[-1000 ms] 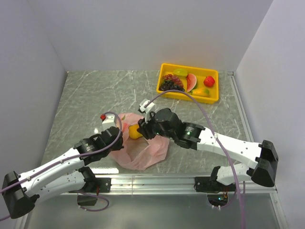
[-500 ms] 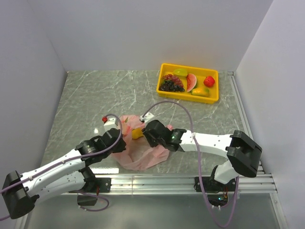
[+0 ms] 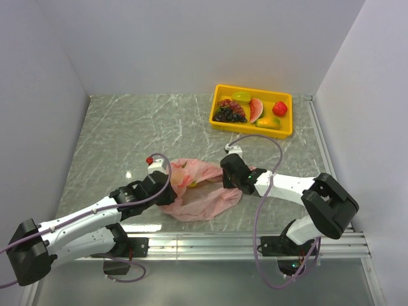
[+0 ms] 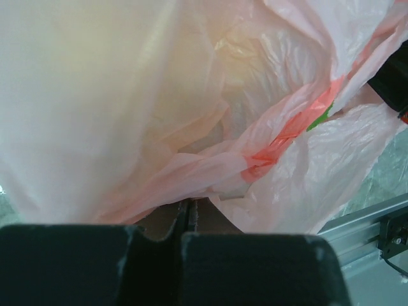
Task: Untie the knot of the plastic bag and take out the fruit
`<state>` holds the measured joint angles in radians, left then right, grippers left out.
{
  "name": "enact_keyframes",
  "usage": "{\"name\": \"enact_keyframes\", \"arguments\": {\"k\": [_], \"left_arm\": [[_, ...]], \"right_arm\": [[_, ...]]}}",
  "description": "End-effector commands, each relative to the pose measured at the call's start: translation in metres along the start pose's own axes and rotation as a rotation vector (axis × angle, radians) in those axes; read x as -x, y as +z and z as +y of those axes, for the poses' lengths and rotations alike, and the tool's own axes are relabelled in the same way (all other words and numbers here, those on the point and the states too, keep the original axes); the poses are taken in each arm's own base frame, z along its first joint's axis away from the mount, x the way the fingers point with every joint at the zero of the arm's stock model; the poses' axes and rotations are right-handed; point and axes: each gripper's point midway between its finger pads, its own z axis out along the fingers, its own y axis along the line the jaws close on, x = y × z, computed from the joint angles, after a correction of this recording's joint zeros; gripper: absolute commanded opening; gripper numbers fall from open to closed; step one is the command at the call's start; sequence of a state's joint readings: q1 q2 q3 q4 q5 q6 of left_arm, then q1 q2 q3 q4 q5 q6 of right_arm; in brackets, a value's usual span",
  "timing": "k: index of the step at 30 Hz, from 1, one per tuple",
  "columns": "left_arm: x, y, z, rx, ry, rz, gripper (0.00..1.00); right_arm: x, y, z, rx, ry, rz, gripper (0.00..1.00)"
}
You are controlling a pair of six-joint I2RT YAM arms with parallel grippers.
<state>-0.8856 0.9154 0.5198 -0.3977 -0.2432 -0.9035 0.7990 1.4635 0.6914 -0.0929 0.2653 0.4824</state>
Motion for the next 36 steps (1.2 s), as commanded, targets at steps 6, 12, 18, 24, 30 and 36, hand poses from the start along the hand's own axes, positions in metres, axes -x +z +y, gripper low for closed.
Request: {"name": "enact_keyframes", "arguments": {"k": [6, 12, 18, 24, 30, 36], "left_arm": [[0.016, -0.001, -0.017, -0.052, 0.004, -0.047, 0.01], [0.035, -0.001, -0.029, -0.060, 0.027, -0.101, 0.01], [0.042, 0.002, -0.033, -0.059, 0.048, -0.120, 0.01], [0.046, 0.004, -0.039, -0.069, 0.080, -0.126, 0.01], [0.040, 0.013, -0.040, -0.076, 0.097, -0.105, 0.00], [0.035, 0.021, -0.039, -0.060, 0.106, -0.077, 0.01]], "right_arm": [[0.045, -0.031, 0.022, 0.145, 0.059, -0.123, 0.00], [0.112, -0.077, 0.014, 0.084, 0.017, -0.354, 0.00], [0.124, -0.046, -0.006, -0.081, -0.004, -0.358, 0.00], [0.114, 0.014, -0.007, -0.108, 0.012, -0.249, 0.00], [0.100, 0.055, -0.028, -0.140, 0.056, -0.162, 0.10], [0.099, 0.043, -0.015, -0.044, -0.012, -0.127, 0.52]]}}
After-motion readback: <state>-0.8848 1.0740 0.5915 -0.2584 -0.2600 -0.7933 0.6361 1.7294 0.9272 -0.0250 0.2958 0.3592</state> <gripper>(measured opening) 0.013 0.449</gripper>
